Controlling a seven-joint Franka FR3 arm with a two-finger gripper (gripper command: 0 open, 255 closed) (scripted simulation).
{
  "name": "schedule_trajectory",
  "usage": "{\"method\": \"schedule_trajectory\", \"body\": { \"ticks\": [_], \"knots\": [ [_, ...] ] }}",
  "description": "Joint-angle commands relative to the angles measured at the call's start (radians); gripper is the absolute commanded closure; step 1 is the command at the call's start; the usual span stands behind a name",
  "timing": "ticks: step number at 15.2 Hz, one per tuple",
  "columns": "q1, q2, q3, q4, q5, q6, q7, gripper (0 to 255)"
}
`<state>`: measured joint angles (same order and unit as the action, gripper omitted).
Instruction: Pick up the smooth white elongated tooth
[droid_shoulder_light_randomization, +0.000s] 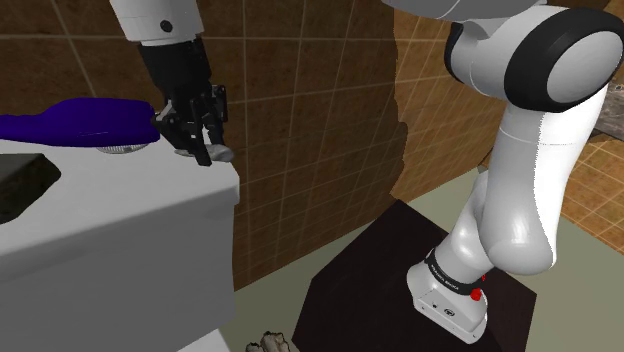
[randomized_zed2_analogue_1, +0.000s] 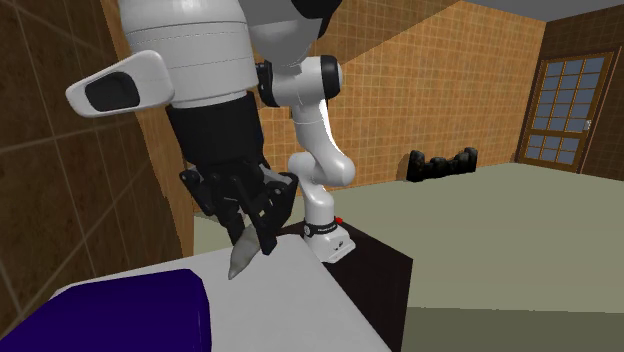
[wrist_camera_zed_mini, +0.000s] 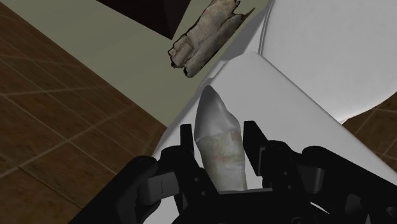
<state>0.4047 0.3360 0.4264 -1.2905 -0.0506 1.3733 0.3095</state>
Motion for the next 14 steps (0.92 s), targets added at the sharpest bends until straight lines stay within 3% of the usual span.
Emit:
{"method": "schedule_trajectory", "body": {
  "ticks": [1, 4, 14],
  "knots": [
    [0.0, 0.0, 0.0, 0.0, 0.0, 0.0, 0.0, 255],
    [0.0, 0.001, 0.0, 0.0, 0.0, 0.0, 0.0, 255],
    [0.036, 0.067, 0.003, 0.237, -0.024, -0.172, 0.018, 255]
  ]
}}
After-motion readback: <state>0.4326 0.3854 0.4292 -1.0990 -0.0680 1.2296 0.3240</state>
